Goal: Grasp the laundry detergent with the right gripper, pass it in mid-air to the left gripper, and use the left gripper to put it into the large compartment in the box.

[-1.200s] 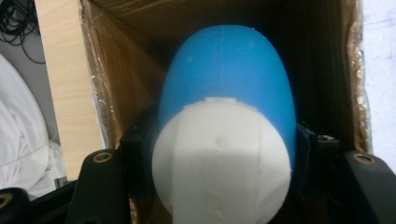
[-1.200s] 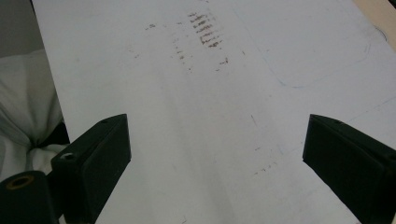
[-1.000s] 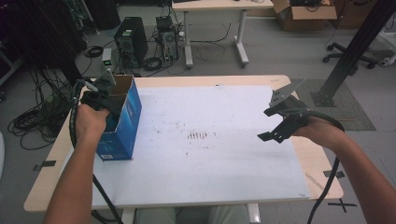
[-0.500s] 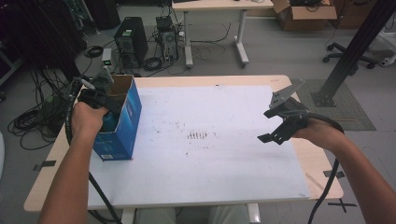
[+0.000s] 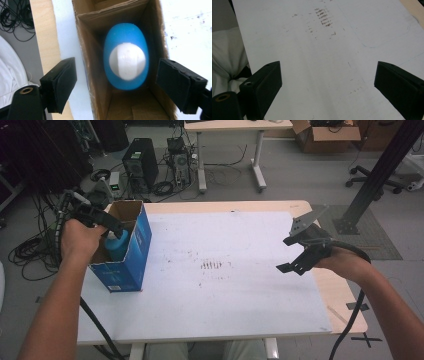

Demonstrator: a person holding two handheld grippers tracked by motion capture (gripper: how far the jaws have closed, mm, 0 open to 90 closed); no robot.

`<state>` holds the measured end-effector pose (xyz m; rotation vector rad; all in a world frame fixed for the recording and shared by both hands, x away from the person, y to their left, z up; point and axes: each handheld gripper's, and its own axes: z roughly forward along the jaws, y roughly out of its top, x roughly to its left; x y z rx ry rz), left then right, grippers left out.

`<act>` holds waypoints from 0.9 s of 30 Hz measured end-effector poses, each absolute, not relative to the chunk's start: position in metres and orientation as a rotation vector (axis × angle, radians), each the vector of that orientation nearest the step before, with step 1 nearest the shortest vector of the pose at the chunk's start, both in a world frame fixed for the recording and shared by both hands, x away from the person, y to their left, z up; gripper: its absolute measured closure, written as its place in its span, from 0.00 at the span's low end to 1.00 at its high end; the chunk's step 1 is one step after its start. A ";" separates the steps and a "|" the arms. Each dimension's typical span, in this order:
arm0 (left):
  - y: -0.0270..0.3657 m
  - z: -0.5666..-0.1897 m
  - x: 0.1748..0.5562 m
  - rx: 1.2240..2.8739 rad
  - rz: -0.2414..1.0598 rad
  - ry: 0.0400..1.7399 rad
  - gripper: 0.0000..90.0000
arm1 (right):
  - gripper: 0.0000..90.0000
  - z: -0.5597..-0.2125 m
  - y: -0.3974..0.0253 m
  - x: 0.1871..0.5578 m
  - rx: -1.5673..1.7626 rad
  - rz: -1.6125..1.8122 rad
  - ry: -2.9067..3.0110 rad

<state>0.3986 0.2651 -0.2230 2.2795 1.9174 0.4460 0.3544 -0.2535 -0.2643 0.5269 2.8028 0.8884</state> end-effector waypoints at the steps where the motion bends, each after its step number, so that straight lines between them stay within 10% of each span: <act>1: 0.265 -0.220 0.397 2.284 0.448 1.911 0.18 | 0.08 -0.264 -0.253 0.354 0.529 0.891 2.802; 27: 0.209 -0.147 0.366 2.384 0.487 1.622 0.11 | 0.08 -0.251 -0.253 0.344 0.519 0.894 2.783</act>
